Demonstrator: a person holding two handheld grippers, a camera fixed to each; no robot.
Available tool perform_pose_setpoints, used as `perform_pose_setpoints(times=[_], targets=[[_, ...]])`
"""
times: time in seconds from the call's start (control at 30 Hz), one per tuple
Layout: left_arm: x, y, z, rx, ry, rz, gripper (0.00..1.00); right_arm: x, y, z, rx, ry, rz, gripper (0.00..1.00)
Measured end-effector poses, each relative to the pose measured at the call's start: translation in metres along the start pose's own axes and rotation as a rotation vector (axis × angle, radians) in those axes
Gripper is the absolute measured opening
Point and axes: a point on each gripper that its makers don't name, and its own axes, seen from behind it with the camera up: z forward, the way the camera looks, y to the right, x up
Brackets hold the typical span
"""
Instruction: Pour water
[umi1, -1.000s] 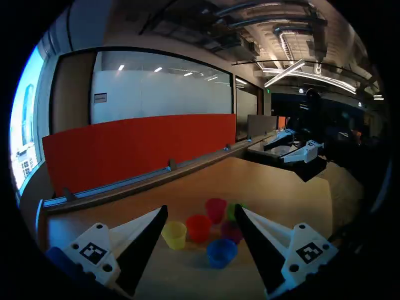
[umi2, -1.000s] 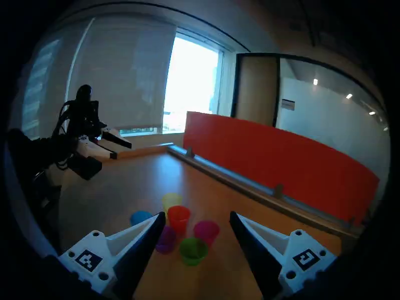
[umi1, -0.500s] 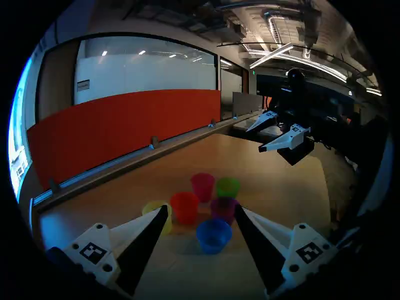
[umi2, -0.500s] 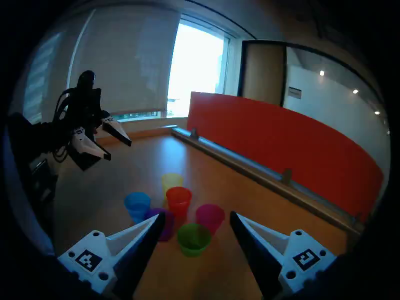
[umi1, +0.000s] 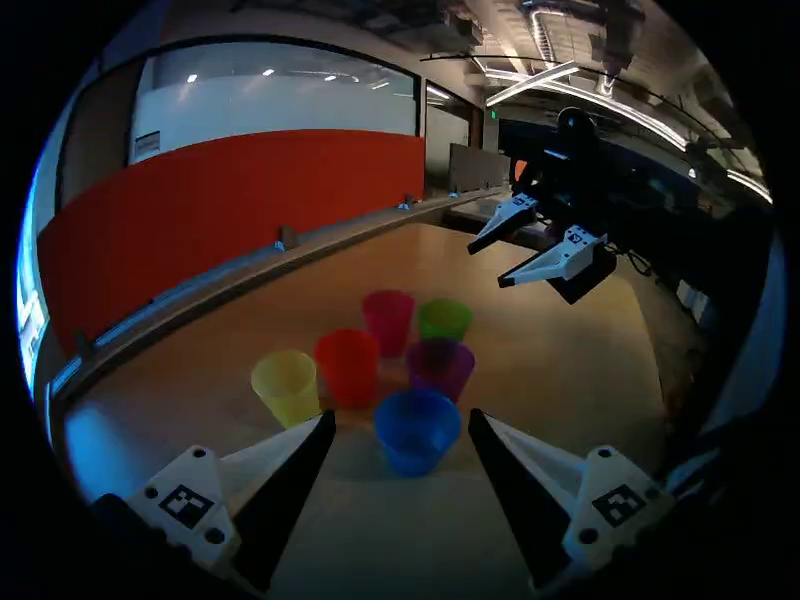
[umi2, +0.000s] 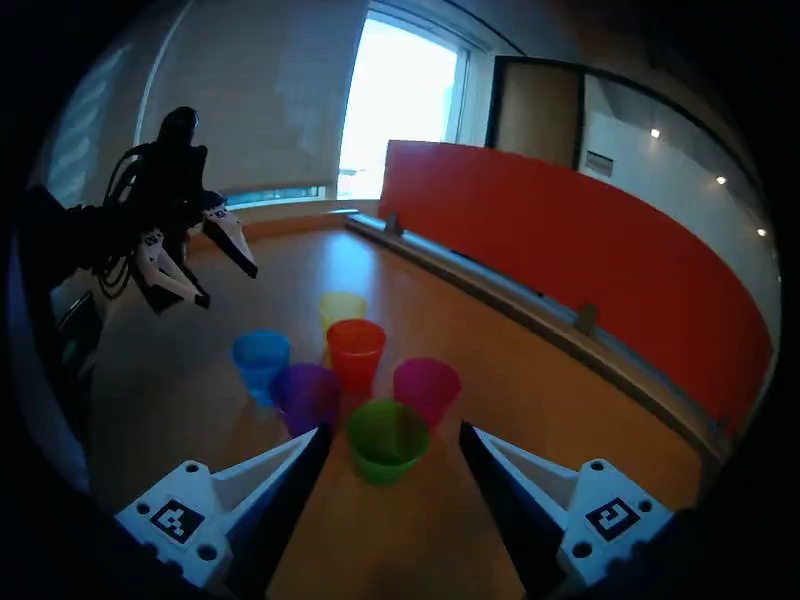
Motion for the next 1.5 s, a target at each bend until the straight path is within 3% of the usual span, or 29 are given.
perform_pose_setpoints(times=[0.6,1.17,1.5], targets=[[-0.05,0.01,0.026,-0.07,-0.117,0.025,0.99,-0.036,-0.006,0.031,0.038,-0.065,-0.006,1.0],[-0.064,0.009,0.056,-0.101,-0.141,0.013,0.99,-0.048,-0.006,0.059,0.061,-0.09,0.005,1.0],[-0.061,0.01,0.072,-0.121,-0.135,0.003,0.99,-0.049,-0.007,0.077,0.071,-0.093,0.003,1.0]])
